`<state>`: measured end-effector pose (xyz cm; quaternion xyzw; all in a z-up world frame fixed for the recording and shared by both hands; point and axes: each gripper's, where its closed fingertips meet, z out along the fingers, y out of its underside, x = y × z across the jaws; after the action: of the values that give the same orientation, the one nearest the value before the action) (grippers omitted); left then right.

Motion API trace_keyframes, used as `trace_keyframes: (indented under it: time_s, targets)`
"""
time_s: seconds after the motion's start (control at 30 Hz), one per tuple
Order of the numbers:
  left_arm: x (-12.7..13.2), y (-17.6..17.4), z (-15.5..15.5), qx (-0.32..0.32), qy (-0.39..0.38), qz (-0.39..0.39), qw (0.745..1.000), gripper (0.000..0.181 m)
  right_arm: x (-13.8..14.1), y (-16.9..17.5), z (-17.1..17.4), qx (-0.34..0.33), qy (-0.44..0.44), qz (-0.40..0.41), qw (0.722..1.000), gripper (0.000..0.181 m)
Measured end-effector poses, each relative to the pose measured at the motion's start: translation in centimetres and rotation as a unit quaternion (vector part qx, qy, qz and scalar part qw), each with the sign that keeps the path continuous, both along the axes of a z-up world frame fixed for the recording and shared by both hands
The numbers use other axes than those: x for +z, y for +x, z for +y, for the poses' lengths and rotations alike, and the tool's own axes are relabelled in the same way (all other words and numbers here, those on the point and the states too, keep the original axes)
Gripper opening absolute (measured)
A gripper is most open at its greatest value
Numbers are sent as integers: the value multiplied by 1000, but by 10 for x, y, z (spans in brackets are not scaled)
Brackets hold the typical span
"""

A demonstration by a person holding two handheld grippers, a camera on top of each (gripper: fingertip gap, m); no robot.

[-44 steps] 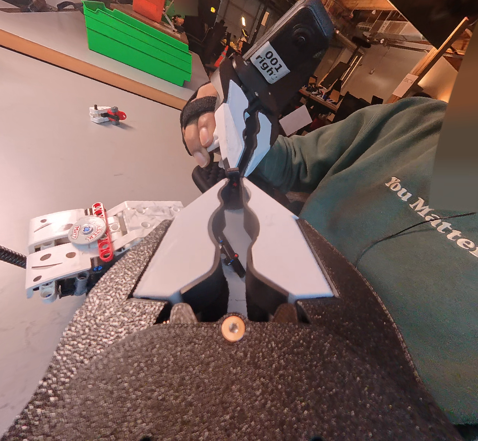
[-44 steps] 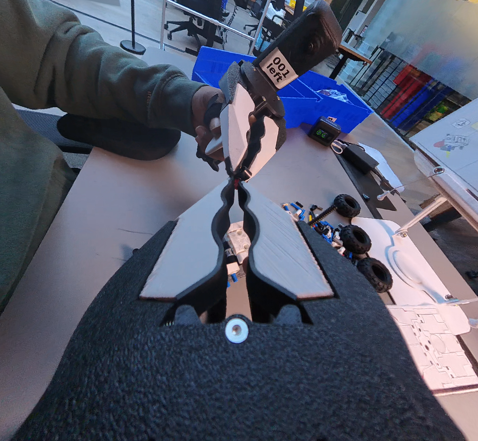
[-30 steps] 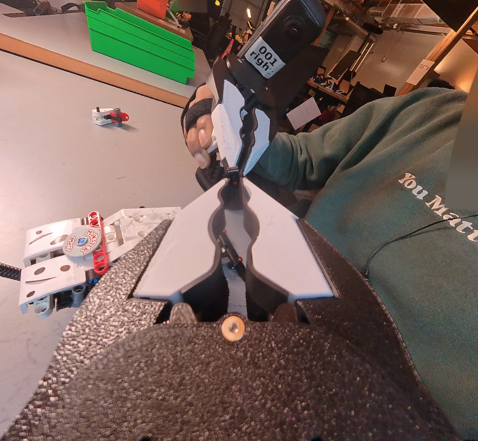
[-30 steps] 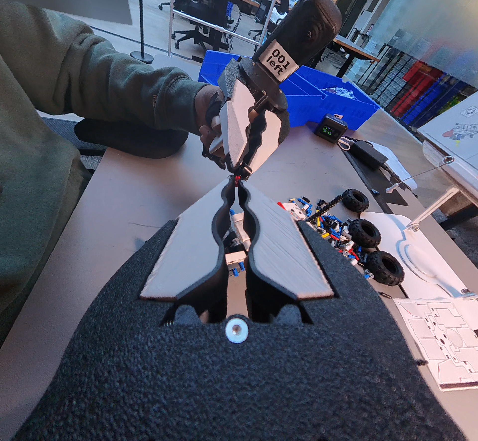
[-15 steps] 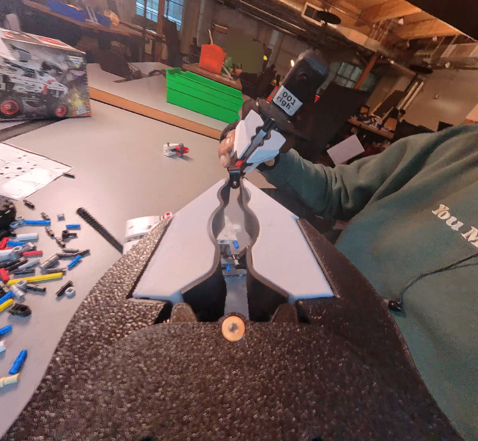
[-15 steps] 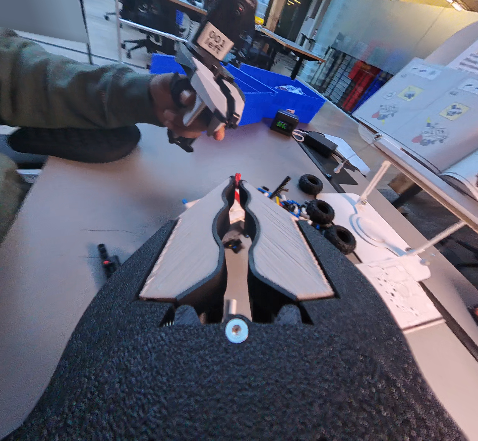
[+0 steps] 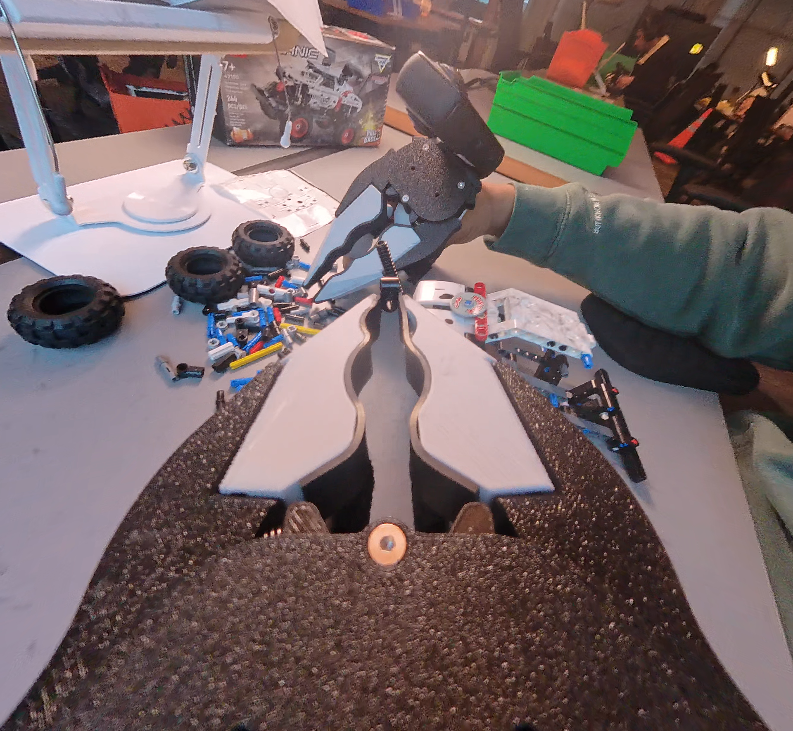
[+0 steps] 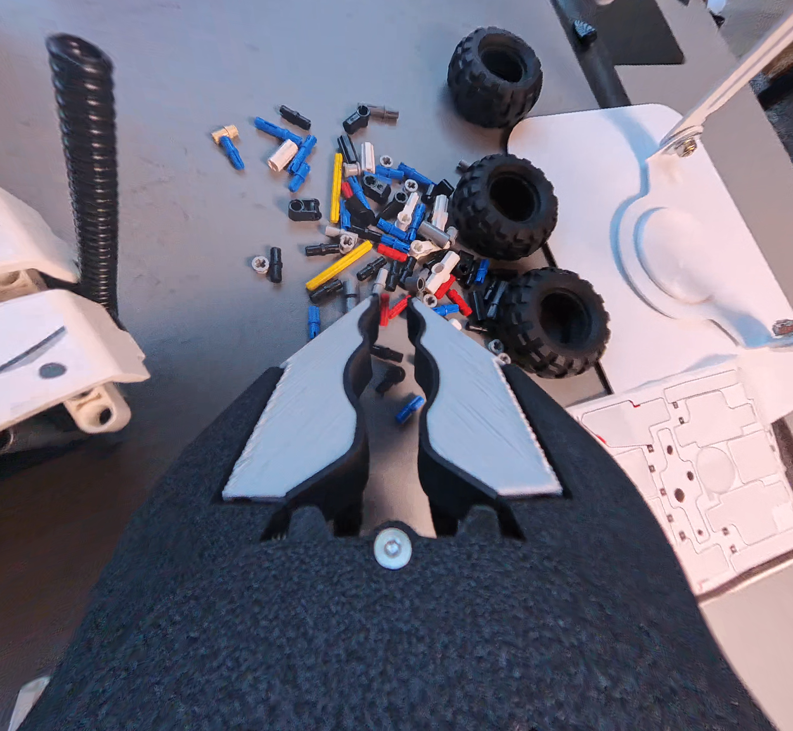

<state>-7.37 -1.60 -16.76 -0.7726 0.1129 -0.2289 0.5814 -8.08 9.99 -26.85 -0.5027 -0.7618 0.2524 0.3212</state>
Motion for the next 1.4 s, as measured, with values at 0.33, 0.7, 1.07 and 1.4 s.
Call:
trace_keyframes:
  time_s: [0.33,0.7,1.07,1.4]
  targets:
    - [-68,-34,24,67,-100,177,977,12,63,23,0,-28,-56,107,992,33]
    - [-64,-20,23,-14,-128,180,975,21,40,154,-41,14,-16,12,1000,31]
    - [-107,-19,-6,-86,-195,255,943,31,34,171,-49,-4,-26,45,999,26]
    - [-107,-26,-4,-66,-191,264,943,0,27,172,-47,-7,-16,38,999,23]
